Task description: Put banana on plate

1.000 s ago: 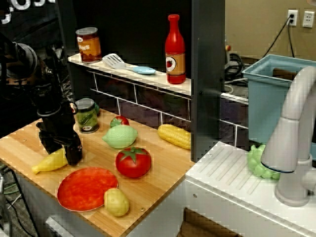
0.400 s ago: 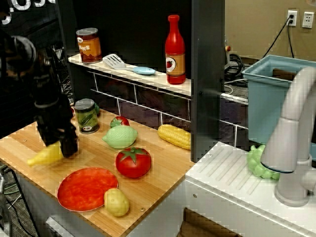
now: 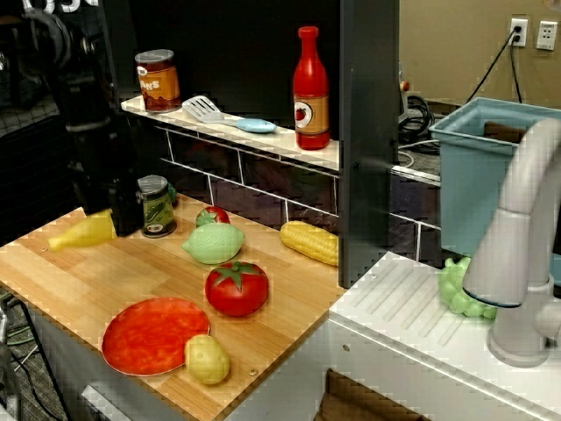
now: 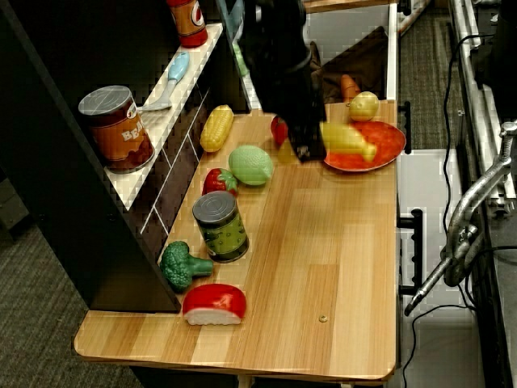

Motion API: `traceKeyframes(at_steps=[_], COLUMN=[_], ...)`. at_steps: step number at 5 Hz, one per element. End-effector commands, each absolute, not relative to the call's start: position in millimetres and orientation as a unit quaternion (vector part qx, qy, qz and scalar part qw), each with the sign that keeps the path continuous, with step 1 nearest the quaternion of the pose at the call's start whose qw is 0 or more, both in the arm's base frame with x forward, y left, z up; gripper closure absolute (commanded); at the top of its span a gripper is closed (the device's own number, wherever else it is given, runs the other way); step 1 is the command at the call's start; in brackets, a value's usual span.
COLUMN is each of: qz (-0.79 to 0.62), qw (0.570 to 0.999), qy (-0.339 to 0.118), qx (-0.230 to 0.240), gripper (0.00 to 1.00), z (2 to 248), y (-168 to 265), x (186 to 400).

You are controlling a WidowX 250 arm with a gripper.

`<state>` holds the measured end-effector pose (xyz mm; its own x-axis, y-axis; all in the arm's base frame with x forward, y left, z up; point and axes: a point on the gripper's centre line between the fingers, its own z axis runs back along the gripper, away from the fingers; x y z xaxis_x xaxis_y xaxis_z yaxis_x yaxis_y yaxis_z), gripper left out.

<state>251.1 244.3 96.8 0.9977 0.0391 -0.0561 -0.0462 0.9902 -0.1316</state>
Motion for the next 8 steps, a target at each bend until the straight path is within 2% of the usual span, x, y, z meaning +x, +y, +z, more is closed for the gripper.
traceKeyframes(at_steps=[1,3,4,6,7,8], qz=[-0.021,-0.053,-0.061,-0.057,-0.056,-0.051], qw=[0.999,0.998,0.998,0.997,0.998,0.998], qy=[-0.011,-0.005,0.000,0.007,0.001,0.000], qx=[-0.027,-0.027,-0.032,-0.053,-0.042,-0.033], gripper=[1.00,1.00,1.00,1.00,1.00,1.00], z=[119.9,93.4,89.4,90.0,88.6,76.3], y=[219.9,185.3,176.9,163.6,158.7,160.1], x=[217.9,175.2,168.3,192.7,206.5,213.3])
